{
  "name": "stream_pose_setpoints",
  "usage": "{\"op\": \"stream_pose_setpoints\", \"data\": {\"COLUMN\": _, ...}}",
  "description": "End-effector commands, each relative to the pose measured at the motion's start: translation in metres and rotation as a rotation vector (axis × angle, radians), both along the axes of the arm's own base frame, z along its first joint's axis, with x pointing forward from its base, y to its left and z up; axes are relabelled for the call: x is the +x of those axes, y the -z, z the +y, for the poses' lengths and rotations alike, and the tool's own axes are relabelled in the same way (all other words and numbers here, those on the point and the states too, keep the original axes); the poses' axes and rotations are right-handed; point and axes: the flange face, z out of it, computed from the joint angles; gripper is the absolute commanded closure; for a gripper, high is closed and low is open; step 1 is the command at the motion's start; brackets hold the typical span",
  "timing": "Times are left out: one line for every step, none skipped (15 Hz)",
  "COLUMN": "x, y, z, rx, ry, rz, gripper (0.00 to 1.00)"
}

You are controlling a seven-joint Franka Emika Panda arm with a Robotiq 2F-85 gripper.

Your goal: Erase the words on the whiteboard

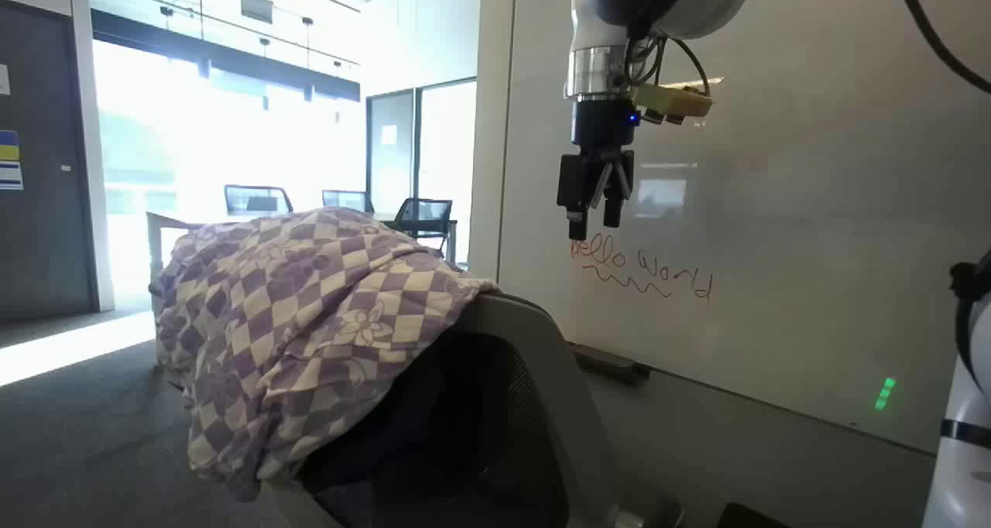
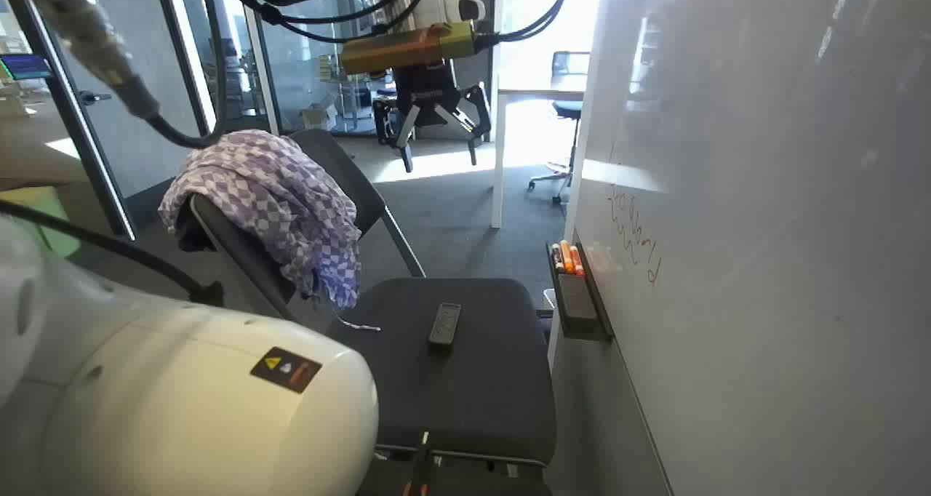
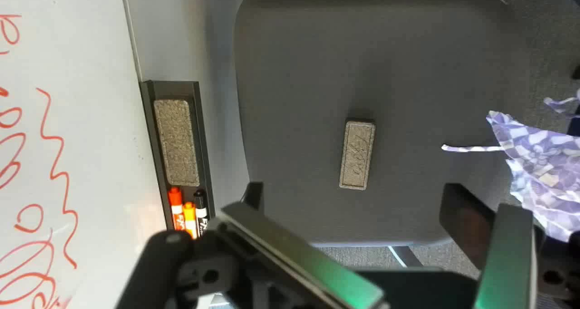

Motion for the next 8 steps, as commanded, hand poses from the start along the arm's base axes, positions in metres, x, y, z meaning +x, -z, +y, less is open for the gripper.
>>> {"op": "stream_pose_setpoints", "data": {"x": 0.0007, "y": -0.0025, "z": 0.0001, "rx": 0.000, "ry": 0.000, "rz": -0.003, "gripper": 0.00}}
{"op": "stream_pose_setpoints", "data": {"x": 0.0013, "y": -0.0056, "z": 0.0000, "rx": -0.001, "ry": 0.000, "rz": -0.010, "gripper": 0.00}}
{"op": "stream_pose_setpoints", "data": {"x": 0.0013, "y": -0.0083, "z": 0.0000, "rx": -0.002, "ry": 0.000, "rz": -0.016, "gripper": 0.00}}
{"op": "stream_pose_setpoints", "data": {"x": 0.0013, "y": -0.0099, "z": -0.0001, "rx": -0.002, "ry": 0.000, "rz": -0.019, "gripper": 0.00}}
{"op": "stream_pose_setpoints", "data": {"x": 0.0014, "y": -0.0103, "z": -0.0001, "rx": -0.002, "ry": 0.000, "rz": -0.020, "gripper": 0.00}}
{"op": "stream_pose_setpoints", "data": {"x": 0.0014, "y": -0.0104, "z": -0.0001, "rx": -0.002, "ry": 0.000, "rz": -0.020, "gripper": 0.00}}
{"op": "stream_pose_setpoints", "data": {"x": 0.0014, "y": -0.0104, "z": -0.0001, "rx": -0.002, "ry": 0.000, "rz": -0.020, "gripper": 0.00}}
{"op": "stream_pose_setpoints", "data": {"x": 0.0014, "y": -0.0104, "z": -0.0001, "rx": -0.002, "ry": 0.000, "rz": -0.020, "gripper": 0.00}}
